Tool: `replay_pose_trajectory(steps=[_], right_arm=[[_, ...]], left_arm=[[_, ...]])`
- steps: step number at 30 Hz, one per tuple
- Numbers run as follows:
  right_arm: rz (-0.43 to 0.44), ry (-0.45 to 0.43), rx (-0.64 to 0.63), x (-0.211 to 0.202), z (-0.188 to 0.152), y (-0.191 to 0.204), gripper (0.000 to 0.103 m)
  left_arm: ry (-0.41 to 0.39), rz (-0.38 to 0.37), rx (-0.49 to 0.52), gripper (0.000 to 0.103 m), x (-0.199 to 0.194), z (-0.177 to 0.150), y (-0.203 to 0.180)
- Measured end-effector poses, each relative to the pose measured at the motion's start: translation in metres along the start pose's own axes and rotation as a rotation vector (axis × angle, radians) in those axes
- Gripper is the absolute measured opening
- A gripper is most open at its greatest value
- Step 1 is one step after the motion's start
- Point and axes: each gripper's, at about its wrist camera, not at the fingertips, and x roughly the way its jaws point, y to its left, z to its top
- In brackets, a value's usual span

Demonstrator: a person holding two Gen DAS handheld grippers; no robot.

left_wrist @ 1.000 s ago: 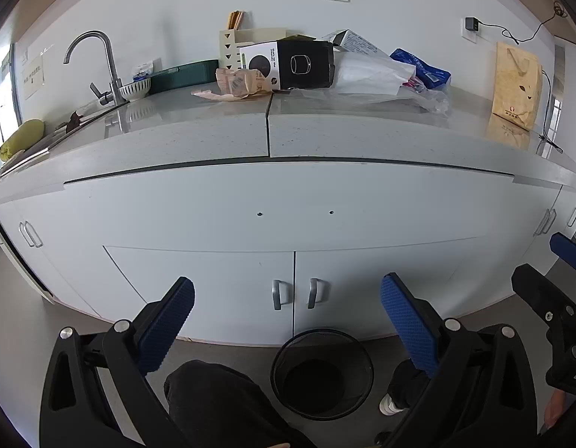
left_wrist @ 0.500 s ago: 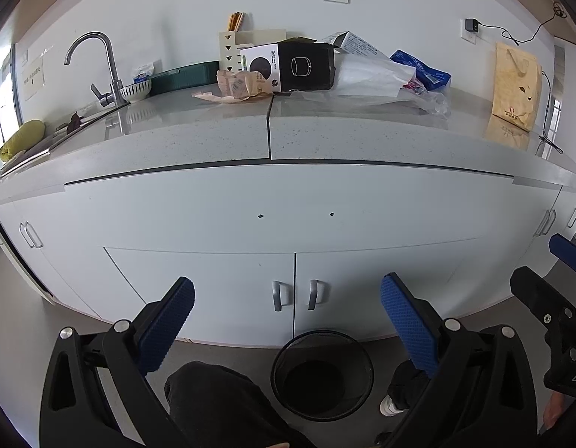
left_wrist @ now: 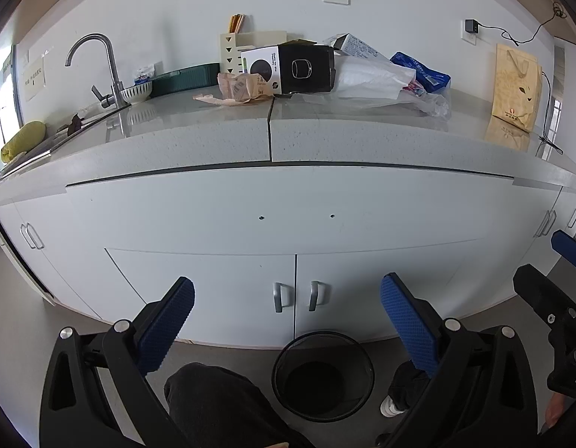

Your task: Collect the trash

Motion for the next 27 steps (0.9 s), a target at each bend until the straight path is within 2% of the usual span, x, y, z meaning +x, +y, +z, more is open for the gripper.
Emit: replay_pose_trajectory(steps=[8, 12, 15, 18, 20, 23, 27], right_arm=[[0.014, -0.020, 0.018, -0.004, 0.005, -0.004, 0.100], [0.022, -0.059, -0.026, -0.010, 0.008, -0.002, 0.100], [0.010, -0.107, -0.067, -0.017, 0.015, 0.000, 0.100], [-0.002, -0.123, -0.085, -0.020, 0.023, -0.001, 0.100], [-0.022, -0.143, -0.104, -0.022, 0.030, -0.002, 0.100], [-0.030, -0.186, -0.139, -0.024, 0.045, -0.006, 0.100], [-0.065, -0.257, -0.207, -0.025, 0.073, -0.014, 0.100]], left_arm=[[0.009, -0.009, -0.029, 0.099, 0.001, 0.000, 0.007], [-0.011, -0.019, -0.034, 0.099, -0.002, 0.003, 0.008], [-0.046, -0.006, 0.008, 0.099, -0.005, 0.006, 0.003], [-0.135, 0.047, 0.005, 0.099, -0.014, 0.010, 0.005], [-0.140, 0.047, 0.003, 0.099, -0.017, 0.018, 0.009], [-0.142, -0.004, -0.026, 0.099, -0.016, 0.036, 0.020], [-0.167, 0.010, -0.031, 0.099, -0.009, 0.066, 0.030]])
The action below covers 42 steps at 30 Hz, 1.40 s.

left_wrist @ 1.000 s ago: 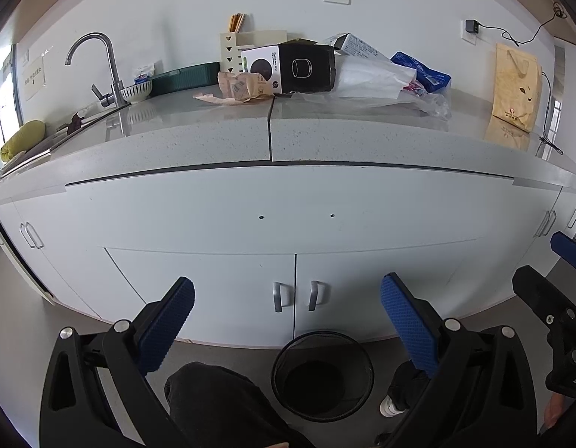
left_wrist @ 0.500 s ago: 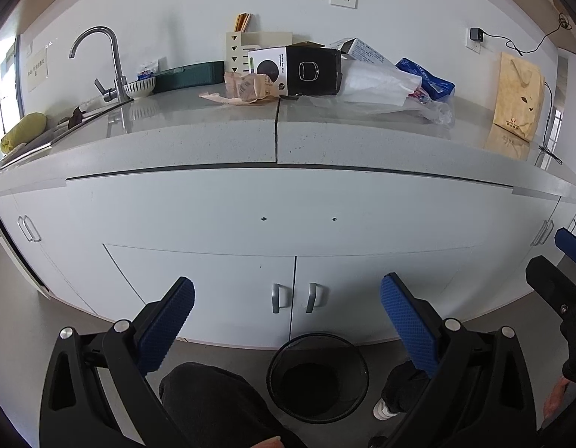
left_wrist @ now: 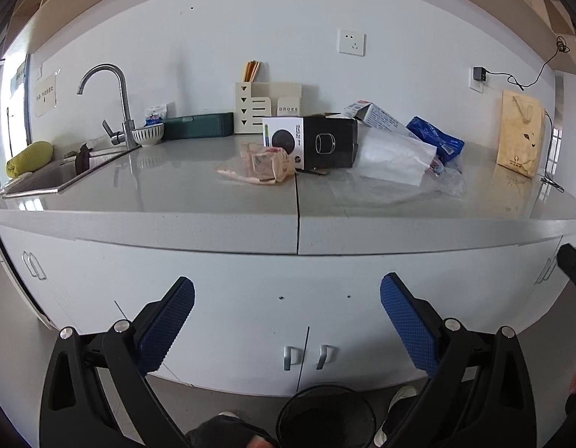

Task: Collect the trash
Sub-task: 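Grasp the apple-print wrapper with the left tool while the right tool grasps the blue tissue package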

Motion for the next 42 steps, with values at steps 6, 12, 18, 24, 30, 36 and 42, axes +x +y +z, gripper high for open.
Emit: replay_pose_trajectory(steps=[6, 12, 18, 24, 30, 36, 42], right_arm=[[0.034, -0.040, -0.027, 0.031, 0.038, -0.027, 0.100], [0.090, -0.011, 0.081, 0.084, 0.067, -0.068, 0.100], [0.151, 0.046, 0.090, 0.151, 0.101, -0.103, 0.100], [0.091, 0.193, 0.042, 0.222, 0.113, -0.145, 0.100], [0.196, 0.466, 0.280, 0.305, 0.100, -0.199, 0.100], [0.208, 0.584, 0.405, 0.360, 0.086, -0.227, 0.100], [0.228, 0.625, 0.421, 0.380, 0.079, -0.232, 0.078]], left_arm=[[0.027, 0.018, 0.027, 0.099, 0.036, 0.044, 0.006], [0.045, 0.036, 0.069, 0.099, 0.077, 0.083, 0.005], [0.105, 0.043, 0.081, 0.099, 0.126, 0.107, 0.011], [0.151, 0.064, 0.082, 0.099, 0.164, 0.117, 0.017], [0.187, 0.049, 0.073, 0.099, 0.190, 0.126, 0.020], [0.230, 0.035, 0.054, 0.099, 0.208, 0.129, 0.027], [0.269, 0.010, 0.013, 0.099, 0.218, 0.128, 0.036]])
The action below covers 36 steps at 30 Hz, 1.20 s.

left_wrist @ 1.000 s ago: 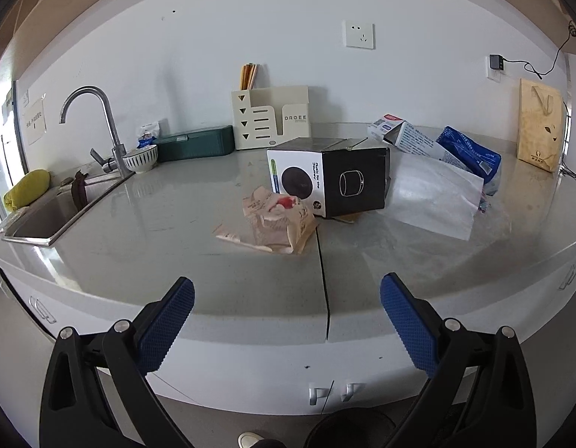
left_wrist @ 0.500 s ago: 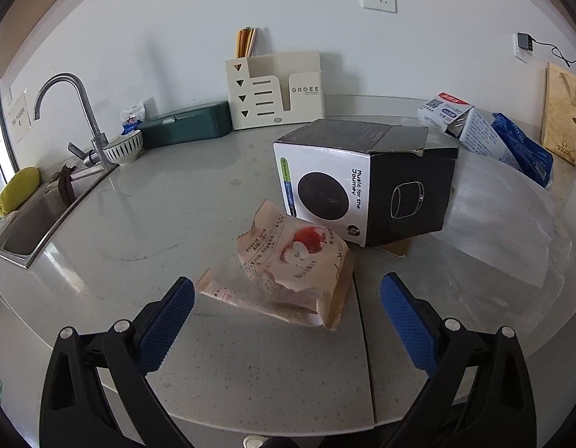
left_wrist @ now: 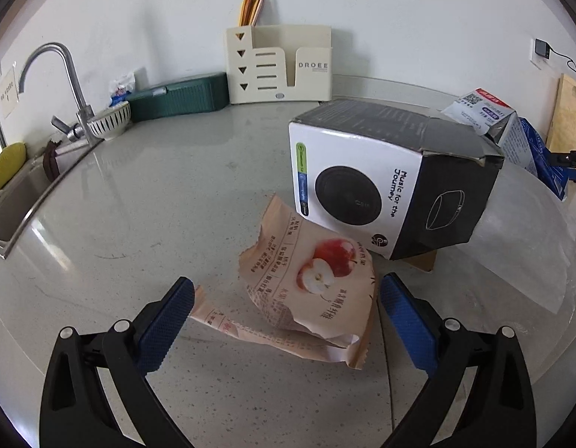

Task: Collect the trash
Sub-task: 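Grasp the apple-print wrapper with the left tool while the right tool grasps the blue tissue package, then carry the wrapper and blue package down over the mesh wastebasket with both tools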

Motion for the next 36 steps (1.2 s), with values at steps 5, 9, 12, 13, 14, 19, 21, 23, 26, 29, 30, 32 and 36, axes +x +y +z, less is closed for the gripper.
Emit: replay_pose_trajectory(steps=[5, 9, 12, 13, 14, 19, 21, 23, 26, 29, 30, 32, 36], right_arm=[[0.014, 0.025, 0.002, 0.006, 0.002, 0.002, 0.049], [0.018, 0.041, -0.016, 0.005, 0.001, 0.007, 0.021], [0.026, 0.031, -0.025, -0.001, -0.001, 0.011, 0.014], [0.028, 0.025, -0.028, -0.004, -0.002, 0.011, 0.014], [0.031, 0.019, -0.028, -0.007, -0.002, 0.012, 0.013], [0.044, -0.018, -0.038, -0.023, -0.005, 0.016, 0.009], [0.048, -0.028, -0.040, -0.029, -0.007, 0.018, 0.009], [0.047, -0.037, -0.044, -0.034, -0.009, 0.019, 0.009], [0.058, -0.047, -0.030, -0.040, -0.011, 0.017, 0.009], [0.060, -0.061, -0.019, -0.050, -0.012, 0.016, 0.009], [0.061, -0.066, -0.018, -0.055, -0.014, 0.014, 0.009], [0.059, -0.080, -0.020, -0.065, -0.015, 0.015, 0.009], [0.061, -0.114, -0.023, -0.088, -0.020, 0.019, 0.009]], left_arm=[[-0.015, -0.031, -0.002, 0.082, 0.000, 0.001, -0.001], [0.012, -0.074, -0.024, 0.055, 0.007, -0.001, 0.002], [-0.024, -0.129, -0.064, 0.051, 0.003, -0.005, 0.007], [-0.032, -0.142, -0.078, 0.051, 0.002, -0.005, 0.009], [-0.040, -0.154, -0.096, 0.050, 0.000, -0.006, 0.012], [-0.075, -0.162, -0.122, 0.047, -0.008, -0.006, 0.018], [-0.106, -0.159, -0.127, 0.047, -0.016, -0.005, 0.019], [-0.123, -0.157, -0.126, 0.047, -0.023, -0.003, 0.019], [-0.142, -0.158, -0.126, 0.047, -0.031, -0.001, 0.020], [-0.163, -0.169, -0.127, 0.047, -0.040, 0.000, 0.018], [-0.168, -0.173, -0.124, 0.047, -0.042, 0.000, 0.017], [-0.185, -0.169, -0.119, 0.047, -0.049, -0.002, 0.015], [-0.204, -0.185, -0.123, 0.047, -0.063, -0.003, 0.014]])
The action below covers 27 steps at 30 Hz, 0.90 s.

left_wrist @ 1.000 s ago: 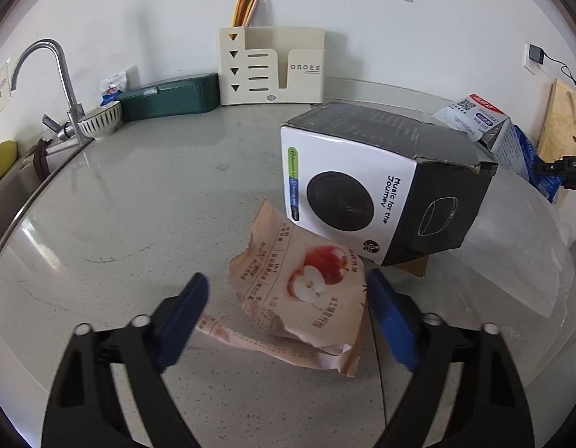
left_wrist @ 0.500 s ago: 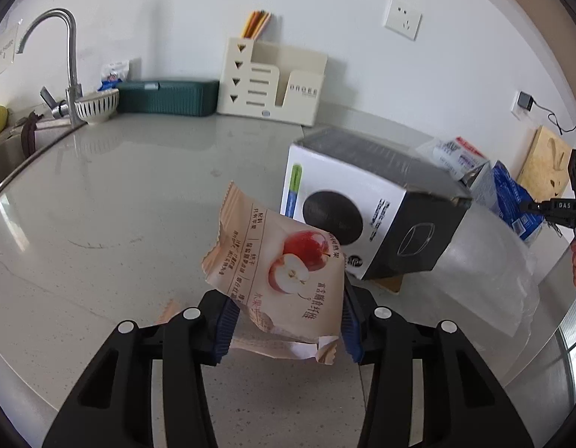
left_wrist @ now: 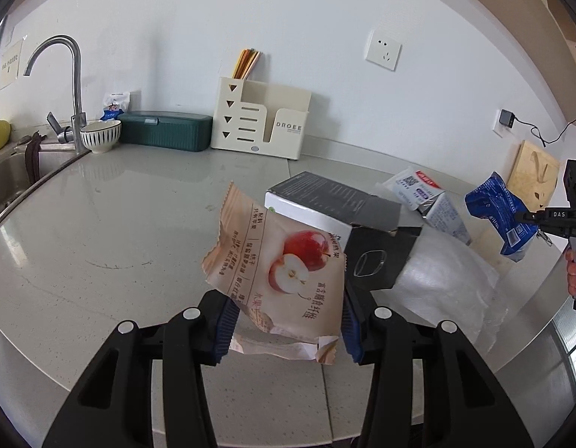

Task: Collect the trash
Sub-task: 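Carry the wrapper and blue package down over the mesh wastebasket with both tools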

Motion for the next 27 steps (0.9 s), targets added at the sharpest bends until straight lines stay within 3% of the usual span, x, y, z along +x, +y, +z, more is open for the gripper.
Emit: replay_pose_trajectory(steps=[7, 14, 27], right_arm=[[0.021, -0.065, -0.015, -0.056, -0.022, 0.022, 0.009], [0.052, -0.107, -0.097, -0.109, -0.068, 0.067, 0.009], [0.163, -0.038, -0.172, -0.134, -0.160, 0.140, 0.009]], left_arm=[[-0.028, -0.037, 0.037, 0.047, -0.035, -0.004, -0.017], [-0.029, -0.087, 0.077, 0.048, -0.068, -0.021, -0.038], [0.030, -0.131, 0.133, 0.048, -0.122, -0.088, -0.059]])
